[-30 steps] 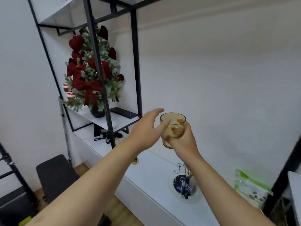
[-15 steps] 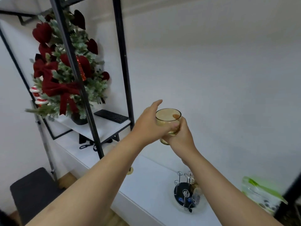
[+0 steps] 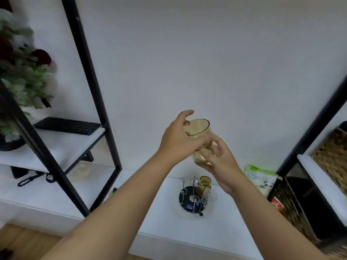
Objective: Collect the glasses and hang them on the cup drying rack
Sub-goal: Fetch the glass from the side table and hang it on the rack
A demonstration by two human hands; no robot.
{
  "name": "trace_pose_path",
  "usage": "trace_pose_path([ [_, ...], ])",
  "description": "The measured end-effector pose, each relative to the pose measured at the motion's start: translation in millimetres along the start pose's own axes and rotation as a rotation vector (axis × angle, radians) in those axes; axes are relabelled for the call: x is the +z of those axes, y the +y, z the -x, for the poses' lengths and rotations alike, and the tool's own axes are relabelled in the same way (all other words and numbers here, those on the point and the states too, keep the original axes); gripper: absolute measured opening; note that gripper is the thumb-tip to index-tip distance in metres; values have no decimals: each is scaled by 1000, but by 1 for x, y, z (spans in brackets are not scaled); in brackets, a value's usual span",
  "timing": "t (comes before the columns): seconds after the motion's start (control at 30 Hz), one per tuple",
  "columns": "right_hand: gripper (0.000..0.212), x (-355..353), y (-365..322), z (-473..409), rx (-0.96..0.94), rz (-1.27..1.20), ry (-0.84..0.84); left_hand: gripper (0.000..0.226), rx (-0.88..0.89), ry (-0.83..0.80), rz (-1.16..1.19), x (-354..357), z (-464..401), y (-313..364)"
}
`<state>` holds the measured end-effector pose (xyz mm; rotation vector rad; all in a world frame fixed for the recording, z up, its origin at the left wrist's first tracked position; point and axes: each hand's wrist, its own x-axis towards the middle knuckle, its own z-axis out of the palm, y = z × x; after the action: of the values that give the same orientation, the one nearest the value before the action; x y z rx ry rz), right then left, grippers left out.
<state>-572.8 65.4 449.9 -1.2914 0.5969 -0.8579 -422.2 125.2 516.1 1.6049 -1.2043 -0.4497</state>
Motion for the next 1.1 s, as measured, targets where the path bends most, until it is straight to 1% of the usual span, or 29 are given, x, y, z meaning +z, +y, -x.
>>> trace_pose_path([
  [0.03, 69, -5, 11, 4, 46, -111, 18, 86, -17, -22, 55, 1, -1, -9],
  [0.1, 56, -13, 32, 11, 116, -309, 79, 79, -64, -60, 168, 7, -1, -27],
  [0.17, 49, -17, 52, 15, 185, -429, 127, 74, -114, -95, 277, 16, 0, -42],
  [0.27, 51, -22, 76, 16, 251, -483, 155, 71, -159, -134, 365, 36, 3, -66],
  [0.37, 46, -36, 97, 15, 254, -470, 259, 71, -166, -182, 411, 58, 8, -94],
  [0.5, 33, -66, 119, 11, 222, -313, 317, 80, -179, -218, 401, 87, 19, -142],
  [0.57, 38, -82, 130, 7, 185, -165, 329, 83, -196, -253, 367, 98, 24, -172],
  [0.63, 42, -95, 145, 4, 166, -45, 327, 81, -236, -270, 339, 105, 32, -204],
  [0.73, 32, -113, 176, 1, 147, 68, 377, 69, -291, -264, 282, 117, 44, -253],
  [0.8, 35, -122, 199, 0, 141, 197, 391, 68, -316, -262, 247, 125, 52, -284],
  [0.93, 34, -133, 245, -1, 124, 432, 379, 89, -261, -307, 104, 144, 68, -333],
  [1.0, 39, -136, 263, -3, 113, 546, 374, 95, -237, -317, 66, 156, 75, -351],
  [1.1, 57, -140, 285, -10, 98, 692, 370, 95, -204, -303, 35, 175, 81, -371],
])
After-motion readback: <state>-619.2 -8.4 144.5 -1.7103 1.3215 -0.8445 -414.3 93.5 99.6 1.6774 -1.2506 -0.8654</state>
